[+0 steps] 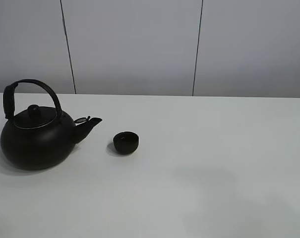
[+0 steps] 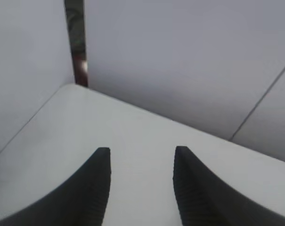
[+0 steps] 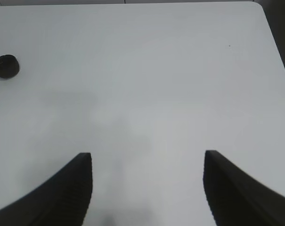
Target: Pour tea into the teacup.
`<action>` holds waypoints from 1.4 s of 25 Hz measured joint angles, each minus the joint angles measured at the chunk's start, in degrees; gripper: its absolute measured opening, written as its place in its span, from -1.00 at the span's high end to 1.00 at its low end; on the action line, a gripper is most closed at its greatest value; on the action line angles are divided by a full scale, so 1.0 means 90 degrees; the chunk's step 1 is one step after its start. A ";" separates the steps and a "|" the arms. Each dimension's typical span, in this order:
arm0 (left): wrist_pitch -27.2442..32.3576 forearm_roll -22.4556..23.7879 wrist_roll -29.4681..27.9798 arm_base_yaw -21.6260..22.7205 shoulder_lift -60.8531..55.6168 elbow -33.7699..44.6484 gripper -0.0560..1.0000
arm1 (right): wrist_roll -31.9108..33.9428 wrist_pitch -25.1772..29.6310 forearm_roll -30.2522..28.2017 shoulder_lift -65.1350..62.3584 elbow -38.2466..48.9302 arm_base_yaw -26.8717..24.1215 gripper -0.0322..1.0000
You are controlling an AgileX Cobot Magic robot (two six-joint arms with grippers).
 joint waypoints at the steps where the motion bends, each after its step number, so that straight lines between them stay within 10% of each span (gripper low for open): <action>1: 0.0279 -0.0053 0.0079 -0.0217 -0.0288 -0.0125 0.30 | 0.0000 0.0000 0.0000 0.0000 0.0000 0.0000 0.04; 13: 0.4087 -0.0307 0.0986 -0.3003 -0.4915 -0.0443 0.30 | 0.0000 0.0000 0.0000 0.0000 0.0000 0.0000 0.04; 19: 0.5714 -0.0373 0.1366 -0.3104 -0.6639 0.0403 0.30 | 0.0000 0.0000 0.0000 0.0000 0.0000 0.0000 0.04; 35: 0.6359 -0.0957 0.1471 -0.3104 -0.8505 0.2813 0.30 | 0.0000 -0.0009 0.0000 0.0000 0.0000 0.0000 0.04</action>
